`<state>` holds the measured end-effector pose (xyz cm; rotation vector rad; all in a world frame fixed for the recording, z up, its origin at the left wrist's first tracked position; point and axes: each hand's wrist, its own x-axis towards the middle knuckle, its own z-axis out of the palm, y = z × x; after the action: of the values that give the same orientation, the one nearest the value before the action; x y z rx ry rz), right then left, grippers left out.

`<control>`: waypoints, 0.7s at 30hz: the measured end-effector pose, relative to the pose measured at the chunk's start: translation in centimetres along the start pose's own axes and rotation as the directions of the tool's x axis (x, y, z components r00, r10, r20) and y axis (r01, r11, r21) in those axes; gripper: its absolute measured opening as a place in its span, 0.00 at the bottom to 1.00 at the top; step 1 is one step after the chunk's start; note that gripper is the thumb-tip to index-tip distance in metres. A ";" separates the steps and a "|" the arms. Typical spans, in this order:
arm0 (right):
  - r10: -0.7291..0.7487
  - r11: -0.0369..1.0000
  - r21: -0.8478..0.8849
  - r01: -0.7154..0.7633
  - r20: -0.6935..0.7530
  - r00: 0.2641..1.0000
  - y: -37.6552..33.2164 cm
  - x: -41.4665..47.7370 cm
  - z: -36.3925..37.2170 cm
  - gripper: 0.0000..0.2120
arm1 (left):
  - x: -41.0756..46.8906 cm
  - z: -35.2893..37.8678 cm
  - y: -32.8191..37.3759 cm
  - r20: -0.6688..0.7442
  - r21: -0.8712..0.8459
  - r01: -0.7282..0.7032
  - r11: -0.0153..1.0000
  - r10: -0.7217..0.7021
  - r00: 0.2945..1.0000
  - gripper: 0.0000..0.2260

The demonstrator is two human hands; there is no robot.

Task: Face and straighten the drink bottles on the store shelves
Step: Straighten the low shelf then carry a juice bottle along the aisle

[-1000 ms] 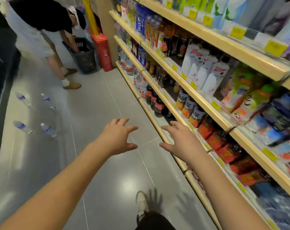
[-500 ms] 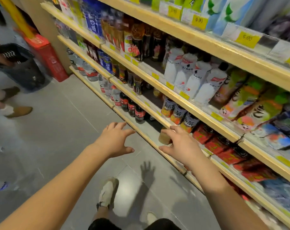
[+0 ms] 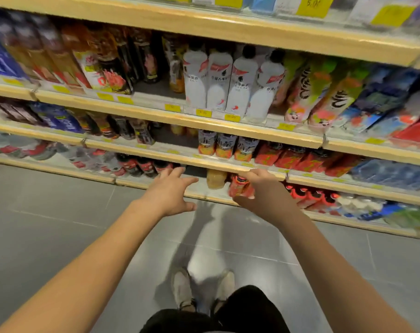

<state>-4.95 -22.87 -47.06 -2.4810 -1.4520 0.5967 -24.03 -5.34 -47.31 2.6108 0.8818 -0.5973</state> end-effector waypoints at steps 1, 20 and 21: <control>0.030 0.999 0.014 -0.030 -0.002 1.000 0.1 0.2 -0.1 0.30 | 0.7 -0.2 0.0 0.015 0.002 -0.013 1.000 0.013 1.000 0.38; 0.199 0.966 0.169 -0.194 -0.008 0.980 4.4 11.7 15.8 0.27 | 16.6 11.6 -5.1 0.012 -0.063 -0.149 0.987 0.151 0.989 0.36; 0.200 0.965 0.177 -0.195 -0.008 0.980 4.9 12.6 17.5 0.28 | 17.8 13.3 -5.8 0.007 -0.073 -0.151 0.986 0.152 0.988 0.36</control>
<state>-3.38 -14.82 -67.63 -2.4994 -1.0978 0.6937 -18.57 2.29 -68.30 2.5766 0.6801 -0.5299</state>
